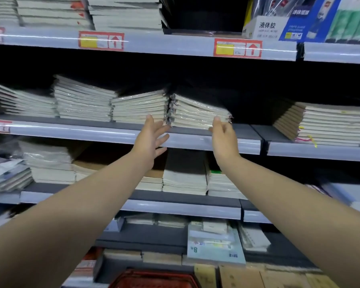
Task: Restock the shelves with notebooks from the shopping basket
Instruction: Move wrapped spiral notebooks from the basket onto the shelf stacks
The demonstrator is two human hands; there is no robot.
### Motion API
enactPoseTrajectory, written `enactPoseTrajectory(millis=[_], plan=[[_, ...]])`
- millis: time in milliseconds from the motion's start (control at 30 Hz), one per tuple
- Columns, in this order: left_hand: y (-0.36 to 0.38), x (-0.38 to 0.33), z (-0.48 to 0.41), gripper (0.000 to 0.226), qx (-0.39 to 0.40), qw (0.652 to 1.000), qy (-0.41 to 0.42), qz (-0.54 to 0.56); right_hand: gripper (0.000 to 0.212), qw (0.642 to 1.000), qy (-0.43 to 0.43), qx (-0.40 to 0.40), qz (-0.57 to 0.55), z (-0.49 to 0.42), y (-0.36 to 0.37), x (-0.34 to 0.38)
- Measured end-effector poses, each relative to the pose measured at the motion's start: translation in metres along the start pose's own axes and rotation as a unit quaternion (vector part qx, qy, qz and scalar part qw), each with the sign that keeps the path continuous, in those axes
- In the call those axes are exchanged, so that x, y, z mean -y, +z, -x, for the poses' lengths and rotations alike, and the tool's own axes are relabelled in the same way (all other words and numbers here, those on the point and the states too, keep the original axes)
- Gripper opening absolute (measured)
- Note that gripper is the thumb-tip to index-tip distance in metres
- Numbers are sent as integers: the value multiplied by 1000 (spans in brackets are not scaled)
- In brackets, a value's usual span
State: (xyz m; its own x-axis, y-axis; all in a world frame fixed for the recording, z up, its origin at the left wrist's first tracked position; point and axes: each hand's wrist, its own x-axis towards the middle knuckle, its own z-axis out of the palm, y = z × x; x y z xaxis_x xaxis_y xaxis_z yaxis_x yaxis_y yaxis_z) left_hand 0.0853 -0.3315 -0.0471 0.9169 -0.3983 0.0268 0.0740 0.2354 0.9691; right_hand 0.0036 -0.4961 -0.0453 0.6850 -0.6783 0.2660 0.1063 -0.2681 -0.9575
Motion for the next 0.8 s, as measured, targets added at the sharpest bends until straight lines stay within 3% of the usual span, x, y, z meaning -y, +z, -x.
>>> enactPoseTrajectory(millis=[267,433,800], plan=[[-45,15,26,69,44,997,-51,-21,52,998,54,-27,13,50,23,-4],[-78,36,53,67,45,993,-103,-30,34,995,91,-16,35,102,40,-25],[-125,116,111,66,48,975,-210,-53,30,980,184,-14,75,192,51,-93]])
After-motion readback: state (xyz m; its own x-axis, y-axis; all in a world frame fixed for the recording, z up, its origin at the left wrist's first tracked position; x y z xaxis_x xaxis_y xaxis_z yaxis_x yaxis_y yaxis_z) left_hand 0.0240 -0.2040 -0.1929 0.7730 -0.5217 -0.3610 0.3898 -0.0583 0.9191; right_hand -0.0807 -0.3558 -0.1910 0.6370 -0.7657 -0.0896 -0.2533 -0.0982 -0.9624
